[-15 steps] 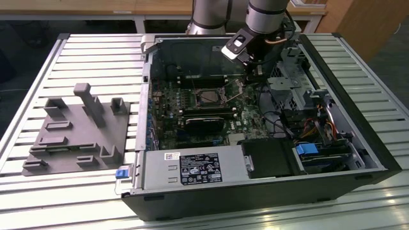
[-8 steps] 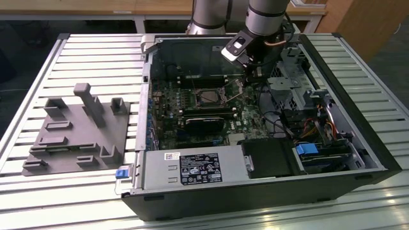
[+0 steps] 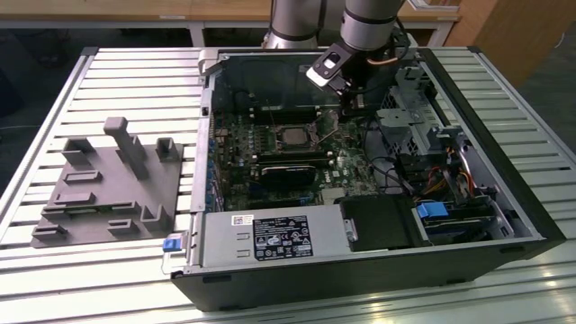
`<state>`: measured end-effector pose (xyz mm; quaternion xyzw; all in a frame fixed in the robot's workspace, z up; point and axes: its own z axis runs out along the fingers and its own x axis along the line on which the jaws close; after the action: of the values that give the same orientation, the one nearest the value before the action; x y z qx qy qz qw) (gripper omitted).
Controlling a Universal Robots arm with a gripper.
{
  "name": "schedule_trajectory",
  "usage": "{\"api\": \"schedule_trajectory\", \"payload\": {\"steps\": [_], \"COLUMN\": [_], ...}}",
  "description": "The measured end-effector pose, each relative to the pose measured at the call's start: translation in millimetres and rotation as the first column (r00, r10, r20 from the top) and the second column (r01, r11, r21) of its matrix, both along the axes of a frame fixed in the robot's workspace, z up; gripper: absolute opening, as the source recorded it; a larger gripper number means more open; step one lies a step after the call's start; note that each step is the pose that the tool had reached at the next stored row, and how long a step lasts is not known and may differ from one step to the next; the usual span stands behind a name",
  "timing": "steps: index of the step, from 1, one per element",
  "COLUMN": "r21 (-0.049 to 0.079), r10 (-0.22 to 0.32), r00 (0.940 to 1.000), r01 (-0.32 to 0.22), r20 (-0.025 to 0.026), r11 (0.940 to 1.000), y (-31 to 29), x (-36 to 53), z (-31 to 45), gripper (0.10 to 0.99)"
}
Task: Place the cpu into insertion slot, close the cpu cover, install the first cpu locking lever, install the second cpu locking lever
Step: 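Close the cpu cover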
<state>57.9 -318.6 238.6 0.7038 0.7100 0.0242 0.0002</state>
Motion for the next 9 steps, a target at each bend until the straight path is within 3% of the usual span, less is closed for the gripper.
{"api": "schedule_trajectory", "payload": {"steps": [9], "r21": [0.000], "r10": [0.000], "r00": [1.0000], "r01": [0.000], "r20": [0.0000], "r11": [1.0000], "y": [0.0], "x": [-4.4], "z": [0.0], "gripper": [0.118]}}
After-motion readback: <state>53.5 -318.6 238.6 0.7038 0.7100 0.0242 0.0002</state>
